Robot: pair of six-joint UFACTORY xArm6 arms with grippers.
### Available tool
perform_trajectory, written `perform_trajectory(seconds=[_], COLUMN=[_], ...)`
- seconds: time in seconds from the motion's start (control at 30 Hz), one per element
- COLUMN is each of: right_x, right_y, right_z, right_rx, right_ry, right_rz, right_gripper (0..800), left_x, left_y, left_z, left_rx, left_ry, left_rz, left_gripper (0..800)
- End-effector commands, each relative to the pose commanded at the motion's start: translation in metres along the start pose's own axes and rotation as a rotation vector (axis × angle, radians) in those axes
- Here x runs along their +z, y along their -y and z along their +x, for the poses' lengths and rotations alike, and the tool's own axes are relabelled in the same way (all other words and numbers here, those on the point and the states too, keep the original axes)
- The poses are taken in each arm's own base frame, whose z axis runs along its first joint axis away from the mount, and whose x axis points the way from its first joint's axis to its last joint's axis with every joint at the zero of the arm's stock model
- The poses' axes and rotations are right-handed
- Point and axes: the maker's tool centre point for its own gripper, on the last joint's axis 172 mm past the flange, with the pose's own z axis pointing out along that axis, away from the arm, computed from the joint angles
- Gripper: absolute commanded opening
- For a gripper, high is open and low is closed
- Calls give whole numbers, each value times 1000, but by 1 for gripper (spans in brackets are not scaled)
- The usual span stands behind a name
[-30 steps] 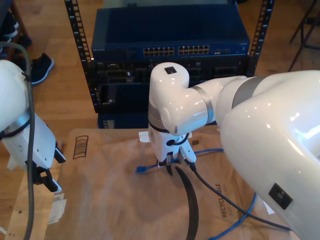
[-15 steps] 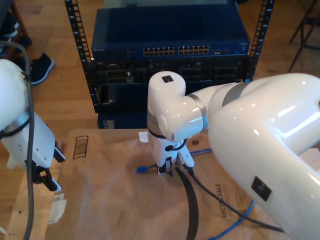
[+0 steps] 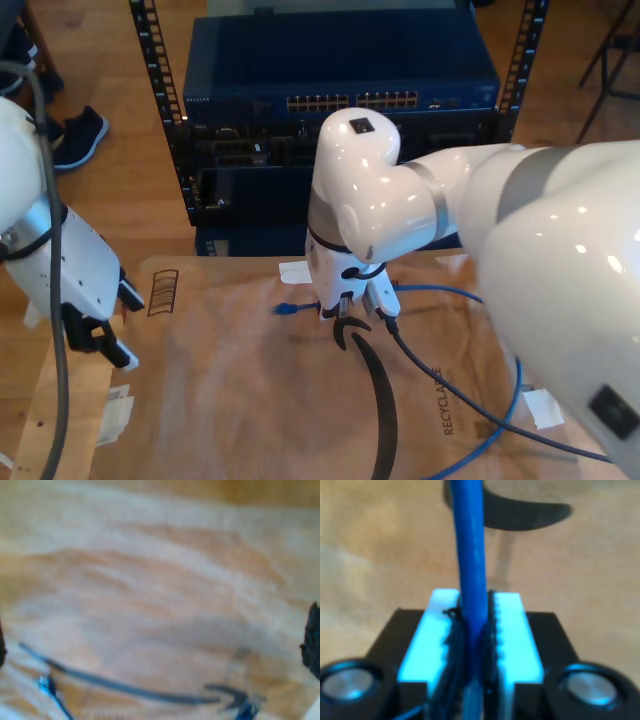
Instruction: Grab the cable and plug it in
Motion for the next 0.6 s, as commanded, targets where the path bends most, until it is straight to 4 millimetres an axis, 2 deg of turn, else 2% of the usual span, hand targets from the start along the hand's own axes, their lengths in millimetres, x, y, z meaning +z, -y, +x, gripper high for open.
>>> perform_trajectory(seconds=[0.17, 0.23, 0.37, 0.47, 0.6], right_x=[-46, -65, -90, -109, -125], right_y=[-19, -30, -56, -71, -73], right_z=[7, 0, -11, -29, -43], right_rx=[164, 175, 169, 161, 160], right_ry=[133, 171, 234, 310, 360], right_rz=[-28, -43, -67, -93, -88], right_gripper=[0, 0, 0, 0, 0], left_x=[-2, -6, -16, -30, -50], left_y=[14, 18, 21, 14, 12], left_z=[-49, -65, -79, -88, -108], left_rx=[51, 77, 105, 100, 119], left_ry=[186, 247, 350, 445, 563], left_rz=[49, 58, 60, 47, 41], left_gripper=[797, 797, 794, 791, 772])
